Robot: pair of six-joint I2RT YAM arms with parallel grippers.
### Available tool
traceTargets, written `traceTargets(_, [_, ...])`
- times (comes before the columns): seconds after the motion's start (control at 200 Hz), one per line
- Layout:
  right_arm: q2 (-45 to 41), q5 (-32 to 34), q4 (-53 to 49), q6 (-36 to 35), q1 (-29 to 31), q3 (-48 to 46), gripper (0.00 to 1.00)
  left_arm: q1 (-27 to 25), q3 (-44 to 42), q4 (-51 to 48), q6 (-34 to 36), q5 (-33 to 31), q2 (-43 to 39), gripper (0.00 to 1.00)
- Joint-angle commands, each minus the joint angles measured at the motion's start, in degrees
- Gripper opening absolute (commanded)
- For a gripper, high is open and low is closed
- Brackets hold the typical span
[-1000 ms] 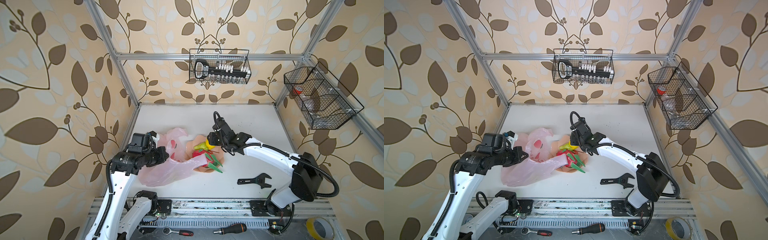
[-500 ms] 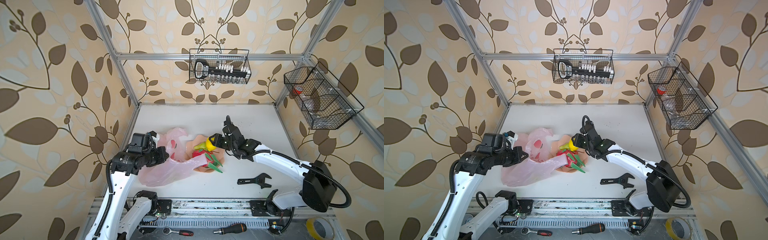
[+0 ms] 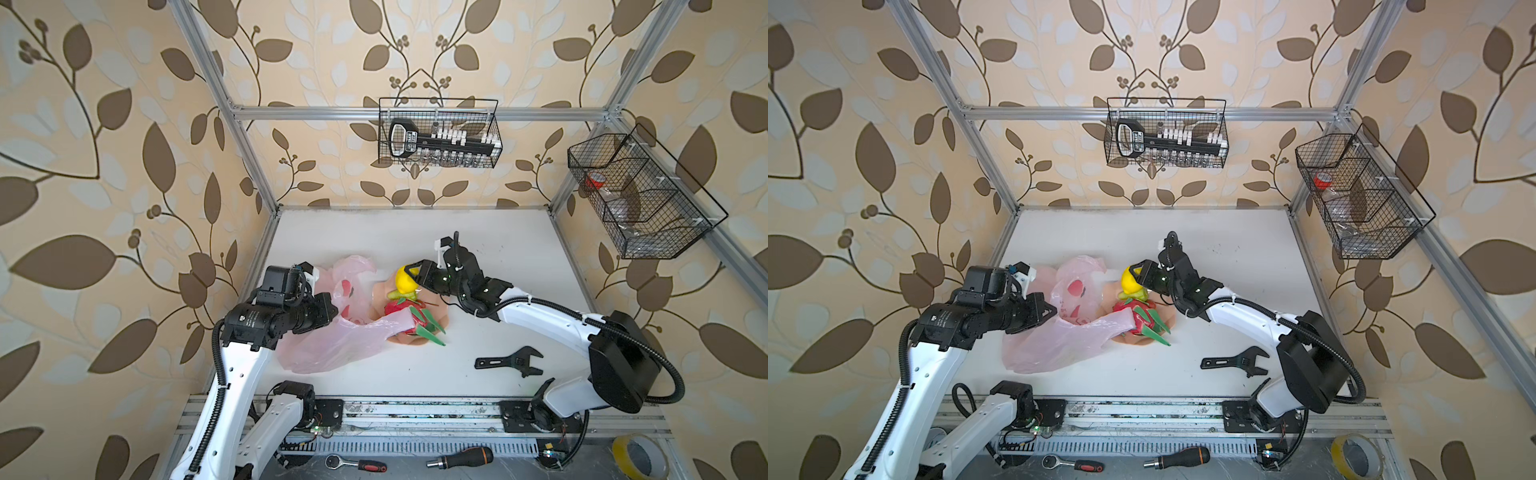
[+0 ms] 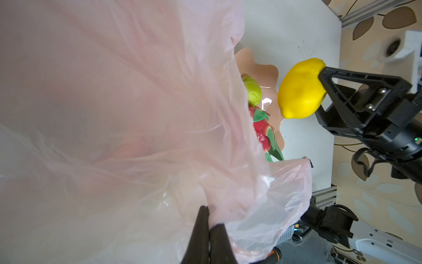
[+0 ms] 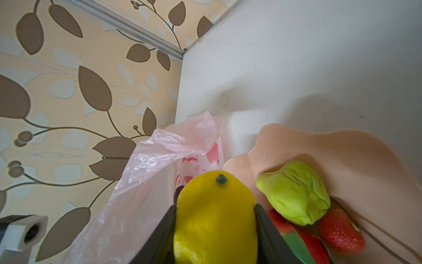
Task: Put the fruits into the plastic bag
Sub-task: 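Lift the lemon with the right gripper and carry it into the bag mouth, then lower the lemon into the bag and open the right gripper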
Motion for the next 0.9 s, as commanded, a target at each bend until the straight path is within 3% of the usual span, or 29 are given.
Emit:
traceTargets(0.0, [3.16, -3.41, 6.88, 5.47, 2.16, 1.02, 0.42, -0.42, 2.32, -0.72, 0.10, 1.16, 0.07, 0.00])
traceTargets(0.33, [14.88, -6.17, 13.62, 10.35, 10.82, 8.43, 0.42, -0.42, 2.20, 0.07, -0.10, 1.42, 0.61, 0.00])
traceTargets(0.895, [31.65, -11.81, 12.25, 16.13, 19.31, 22.77, 0.44, -0.41, 1.53, 1.65, -0.98, 1.95, 0.28, 0.00])
